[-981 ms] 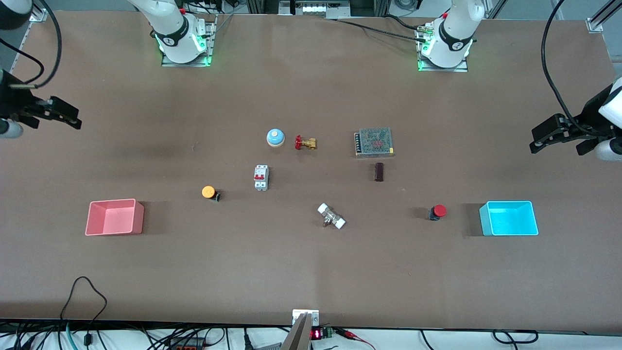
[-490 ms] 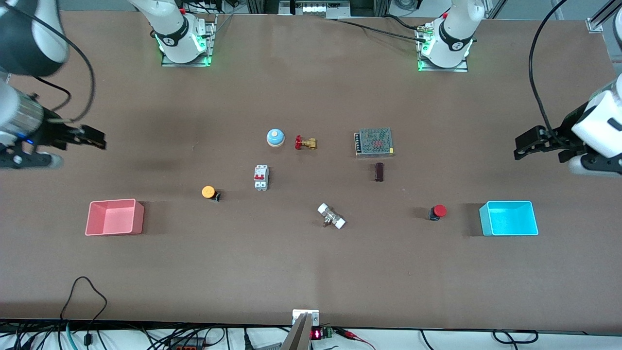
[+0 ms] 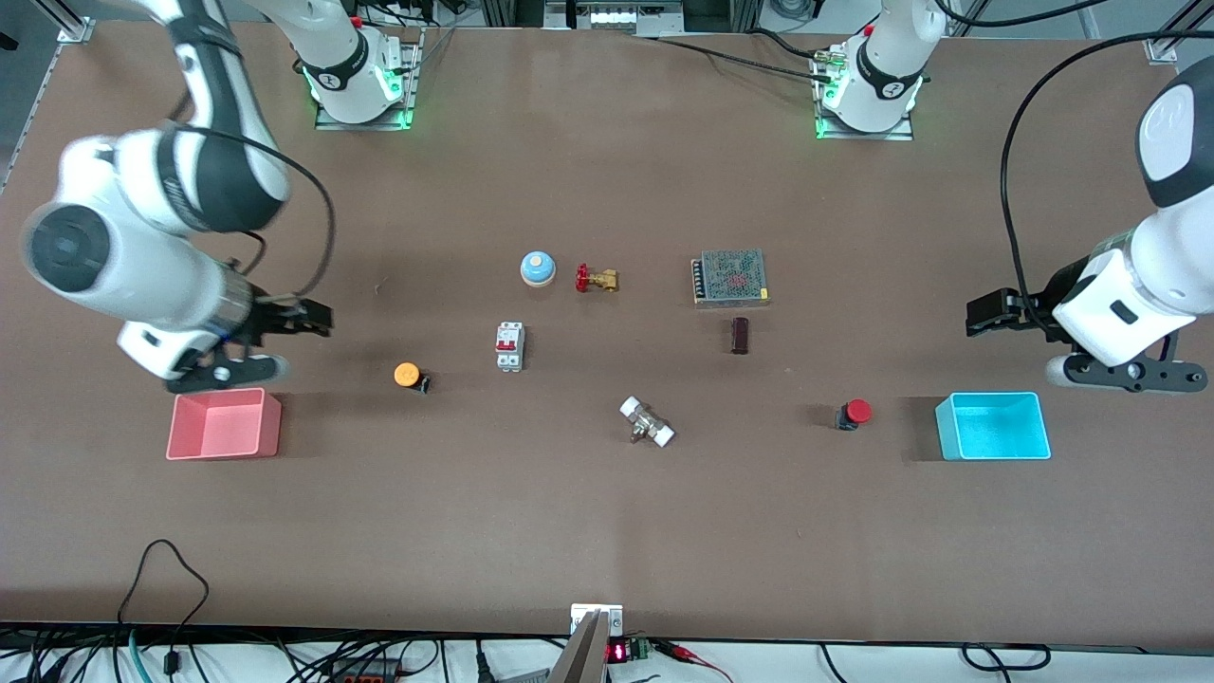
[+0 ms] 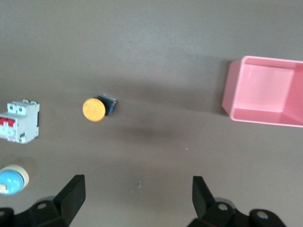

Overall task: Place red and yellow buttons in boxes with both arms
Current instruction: 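Reach the right gripper to the yellow button while the left gripper reaches the red button, then grasp the yellow button with the right gripper while the left gripper grasps the red button, then carry the yellow button over the pink box while the left gripper carries red, then lower and release the yellow button while the left gripper releases the red button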

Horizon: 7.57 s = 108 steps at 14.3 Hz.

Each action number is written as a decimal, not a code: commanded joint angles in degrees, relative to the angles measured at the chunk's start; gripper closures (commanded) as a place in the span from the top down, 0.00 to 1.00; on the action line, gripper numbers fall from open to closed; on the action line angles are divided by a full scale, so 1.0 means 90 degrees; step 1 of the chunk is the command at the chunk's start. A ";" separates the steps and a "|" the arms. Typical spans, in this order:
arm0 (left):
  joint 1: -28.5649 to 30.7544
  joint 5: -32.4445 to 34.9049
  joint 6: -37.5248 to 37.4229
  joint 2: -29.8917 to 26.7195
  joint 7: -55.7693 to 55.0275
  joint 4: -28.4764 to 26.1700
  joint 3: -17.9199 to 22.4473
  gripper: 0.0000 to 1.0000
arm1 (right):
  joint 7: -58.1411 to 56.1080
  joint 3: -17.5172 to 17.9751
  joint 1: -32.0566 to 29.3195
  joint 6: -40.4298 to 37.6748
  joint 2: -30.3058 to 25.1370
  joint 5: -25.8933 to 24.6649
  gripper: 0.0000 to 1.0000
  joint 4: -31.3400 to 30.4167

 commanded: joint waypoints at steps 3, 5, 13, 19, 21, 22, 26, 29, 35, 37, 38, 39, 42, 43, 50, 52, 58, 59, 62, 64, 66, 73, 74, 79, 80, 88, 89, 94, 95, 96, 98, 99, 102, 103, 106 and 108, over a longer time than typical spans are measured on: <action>0.0068 -0.0352 -0.0094 0.0240 -0.0010 0.0142 0.0075 1.00 | 0.1014 -0.0026 0.0392 0.0571 0.0927 0.0094 1.00 0.0494; 0.0272 -0.0744 -0.0065 0.0338 -0.0262 0.0142 0.0115 1.00 | 0.1240 -0.0026 0.0519 0.1186 0.1250 0.0230 1.00 0.0494; 0.0039 -0.0803 -0.0035 0.1108 -0.0381 0.0142 0.0037 1.00 | 0.1573 -0.0055 0.0949 0.1775 0.2032 0.0368 1.00 0.0494; -0.0224 -0.0725 0.0725 0.1616 -0.0721 -0.0034 0.0046 1.00 | 0.1494 -0.0094 0.0744 0.1727 0.2052 0.0329 1.00 0.0494; -0.0361 -0.0628 0.1047 0.1909 -0.0936 -0.0044 0.0076 1.00 | 0.1563 -0.0094 0.0754 0.1687 0.2071 0.0329 1.00 0.0445; -0.0410 -0.0405 0.1145 0.1997 -0.0967 -0.0044 0.0056 1.00 | 0.1572 -0.0094 0.0773 0.1687 0.2081 0.0319 1.00 0.0367; -0.0430 -0.0315 0.1644 0.2417 -0.0977 -0.0053 0.0066 1.00 | 0.1524 -0.0094 0.0773 0.1337 0.2081 0.0319 1.00 0.0328; -0.0430 -0.0305 0.1810 0.2603 -0.0977 -0.0053 0.0105 1.00 | 0.1504 -0.0094 0.0754 0.1258 0.2081 0.0319 1.00 0.0328; -0.0566 -0.0139 0.2336 0.2701 -0.1250 -0.0501 0.0105 1.00 | 0.1582 -0.0094 0.0744 0.1345 0.2198 0.0387 0.99 0.0396; -0.0576 -0.0129 0.2581 0.2701 -0.1260 -0.0600 0.0105 0.95 | 0.1573 -0.0094 0.0754 0.1442 0.2237 0.0397 0.88 0.0396; -0.0576 -0.0129 0.2582 0.2701 -0.1250 -0.0610 0.0105 0.92 | 0.1573 -0.0084 0.0763 0.1462 0.2237 0.0397 0.81 0.0396; -0.0586 -0.0129 0.2582 0.2701 -0.1260 -0.0610 0.0105 0.89 | 0.1582 -0.0084 0.0783 0.1472 0.2247 0.0407 0.66 0.0396; -0.0576 -0.0129 0.2592 0.2701 -0.1250 -0.0678 0.0105 0.72 | 0.1573 -0.0084 0.0802 0.1482 0.2296 0.0407 0.42 0.0396; -0.0576 -0.0129 0.2592 0.2701 -0.1250 -0.0678 0.0105 0.65 | 0.1534 -0.0084 0.0773 0.1482 0.2286 0.0407 0.36 0.0396; -0.0488 -0.0149 0.2562 0.2662 -0.1221 -0.0620 0.0095 0.30 | 0.1465 -0.0114 0.0579 0.1375 0.2150 0.0387 0.32 0.0903; -0.0459 -0.0158 0.2523 0.2624 -0.1163 -0.0591 0.0105 0.28 | 0.1387 -0.0104 0.0208 0.1093 0.1994 0.0329 0.32 0.1059; 0.0194 -0.0139 0.2484 0.2175 -0.0655 -0.0503 0.0115 0.26 | 0.0315 -0.0104 -0.0856 0.0681 0.2042 0.0309 0.32 0.1763; 0.0292 -0.0139 0.2484 0.2106 -0.0577 -0.0503 0.0115 0.26 | 0.0110 -0.0114 -0.0964 0.0662 0.2052 0.0299 0.31 0.1831; 0.0546 -0.0129 0.2436 0.1862 -0.0333 -0.0512 0.0115 0.26 | -0.0525 -0.0114 -0.1286 0.0652 0.2120 -0.0187 0.31 0.1832; 0.0644 -0.0139 0.2221 0.1823 -0.0040 -0.0503 0.0125 0.26 | -0.0867 -0.0114 -0.1511 0.0652 0.2179 -0.0510 0.31 0.1832; 0.0897 -0.0129 0.2220 0.1832 0.0049 -0.0512 0.0125 0.26 | -0.1113 -0.0104 -0.1803 0.0652 0.2208 -0.0463 0.32 0.1832; 0.1445 0.0115 0.2308 0.2075 0.0673 -0.0522 0.0144 0.27 | -0.1250 -0.0084 -0.1863 0.0779 0.2501 -0.0091 0.31 0.1870; 0.1455 0.0115 0.2328 0.2183 0.0683 -0.0522 0.0144 0.27 | -0.1250 -0.0084 -0.1864 0.0847 0.2559 -0.0091 0.31 0.1880; 0.1514 0.0105 0.2660 0.2467 0.0684 -0.0542 0.0144 0.29 | -0.1484 -0.0094 -0.1941 0.1179 0.2852 -0.0091 0.32 0.1880; 0.1514 0.0115 0.2670 0.2535 0.0684 -0.0532 0.0144 0.30 | -0.1474 -0.0094 -0.1942 0.1189 0.2882 -0.0082 0.32 0.1880; 0.1436 0.0125 0.2728 0.2662 0.0684 -0.0532 0.0144 0.43 | -0.1465 -0.0084 -0.1951 0.1160 0.2970 -0.0023 0.44 0.1861; 0.1435 0.0125 0.2728 0.2662 0.0684 -0.0532 0.0144 0.47 | -0.1445 -0.0084 -0.1980 0.1160 0.2970 0.0093 0.76 0.1861; 0.1299 0.0105 0.2719 0.2653 0.0625 -0.0269 0.0144 0.67 | -0.1474 -0.0094 -0.2049 0.1092 0.2824 0.0280 1.00 0.1880; 0.1250 0.0095 0.2719 0.2633 0.0606 -0.0249 0.0144 0.70 | -0.1474 -0.0104 -0.2049 0.1072 0.2794 0.0270 1.00 0.1880; 0.1211 0.0095 0.2719 0.2604 0.0586 -0.0220 0.0144 0.73 | -0.1474 -0.0104 -0.2049 0.1072 0.2755 0.0270 1.00 0.1880; 0.1162 0.0095 0.2709 0.2575 0.0576 -0.0142 0.0105 0.85 | -0.1484 -0.0114 -0.2069 0.1043 0.2561 0.0299 1.00 0.1880; 0.1094 0.0105 0.2709 0.2565 0.0576 -0.0112 0.0115 0.91 | -0.1484 -0.0114 -0.2069 0.0965 0.2453 0.0309 1.00 0.1880; 0.0977 0.0105 0.2699 0.2292 0.0431 -0.0112 0.0086 1.00 | -0.1445 -0.0084 -0.1991 0.0498 0.1917 0.0251 1.00 0.1880; 0.0957 0.0115 0.2680 0.2233 0.0323 -0.0112 0.0076 1.00 | -0.1435 -0.0065 -0.1952 0.0283 0.1731 0.0241 1.00 0.1880; 0.0704 0.0125 0.2447 0.1795 -0.0116 -0.0219 0.0066 1.00 | -0.1387 -0.0045 -0.1776 -0.0284 0.1088 0.0221 1.00 0.1880; 0.0625 0.0125 0.2007 0.1366 -0.0224 -0.0229 0.0056 1.00 | -0.1386 -0.0036 -0.1640 -0.0605 0.0628 0.0202 1.00 0.1880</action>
